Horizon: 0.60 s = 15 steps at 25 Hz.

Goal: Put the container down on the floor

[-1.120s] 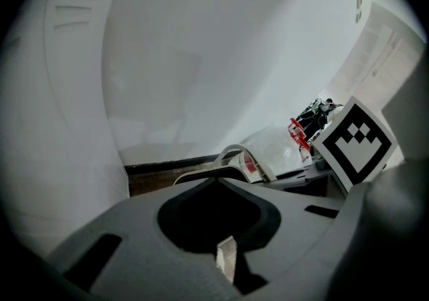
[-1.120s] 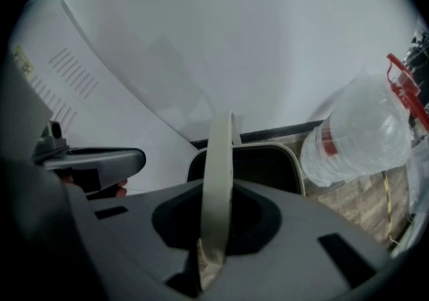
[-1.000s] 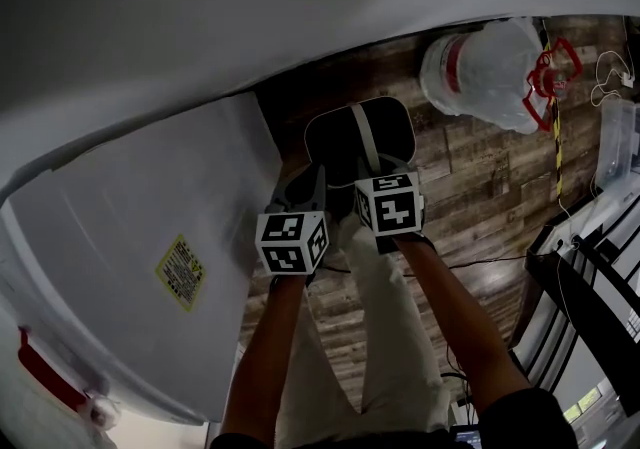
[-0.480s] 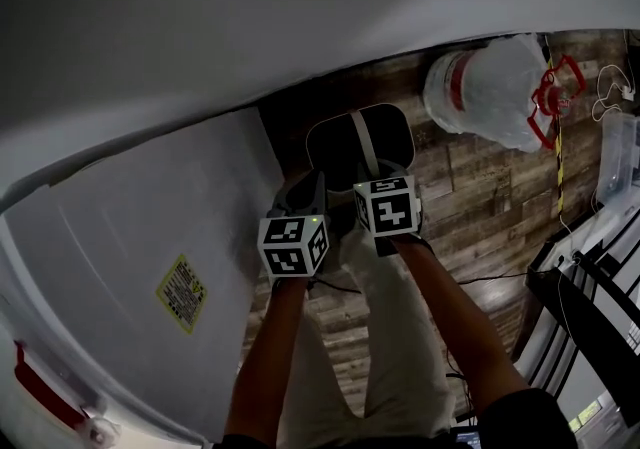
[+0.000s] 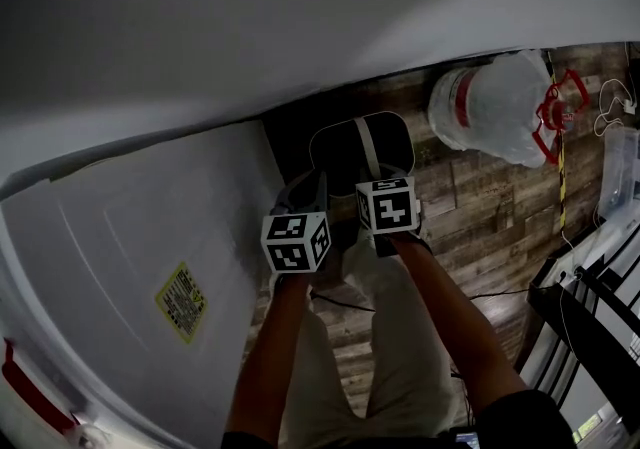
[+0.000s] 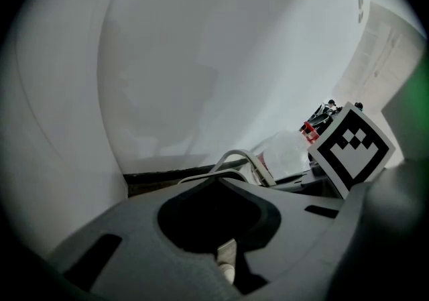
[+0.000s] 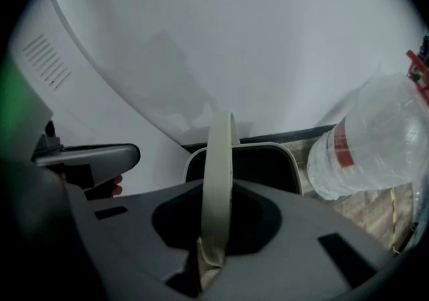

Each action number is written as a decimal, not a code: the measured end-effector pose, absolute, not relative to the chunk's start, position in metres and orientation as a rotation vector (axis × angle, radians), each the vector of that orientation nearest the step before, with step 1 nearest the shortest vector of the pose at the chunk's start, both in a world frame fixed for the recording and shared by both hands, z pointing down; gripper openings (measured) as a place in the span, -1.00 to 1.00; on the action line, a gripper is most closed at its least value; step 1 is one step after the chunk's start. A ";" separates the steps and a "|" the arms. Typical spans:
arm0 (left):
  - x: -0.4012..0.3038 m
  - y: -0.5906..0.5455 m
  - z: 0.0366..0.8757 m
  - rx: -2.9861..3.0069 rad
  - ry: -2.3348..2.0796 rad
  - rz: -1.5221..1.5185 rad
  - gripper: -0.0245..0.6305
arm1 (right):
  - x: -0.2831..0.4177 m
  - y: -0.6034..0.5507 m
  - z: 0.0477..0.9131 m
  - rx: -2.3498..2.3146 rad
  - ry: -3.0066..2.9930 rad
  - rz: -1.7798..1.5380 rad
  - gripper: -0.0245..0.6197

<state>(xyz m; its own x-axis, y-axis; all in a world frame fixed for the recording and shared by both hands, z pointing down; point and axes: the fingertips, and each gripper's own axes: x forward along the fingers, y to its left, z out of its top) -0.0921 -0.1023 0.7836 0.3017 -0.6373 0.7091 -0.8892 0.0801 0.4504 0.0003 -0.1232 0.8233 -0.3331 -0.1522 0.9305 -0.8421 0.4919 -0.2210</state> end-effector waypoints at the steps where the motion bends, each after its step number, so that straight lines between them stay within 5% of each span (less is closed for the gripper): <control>1: -0.093 -0.101 0.787 1.633 -1.418 0.340 -0.87 | 0.000 -0.124 0.826 0.843 -1.790 0.912 -0.82; 15: -0.096 -0.088 0.821 1.596 -1.427 0.342 -0.87 | -0.012 -0.125 0.857 0.833 -1.812 0.900 -0.82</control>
<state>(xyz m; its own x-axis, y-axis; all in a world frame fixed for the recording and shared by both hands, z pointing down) -0.0955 -0.0878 0.8206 0.2843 -0.6267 0.7256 -0.8874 0.1145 0.4465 -0.0119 -0.1250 0.8566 -0.3502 -0.1628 0.9224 -0.8333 0.5038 -0.2275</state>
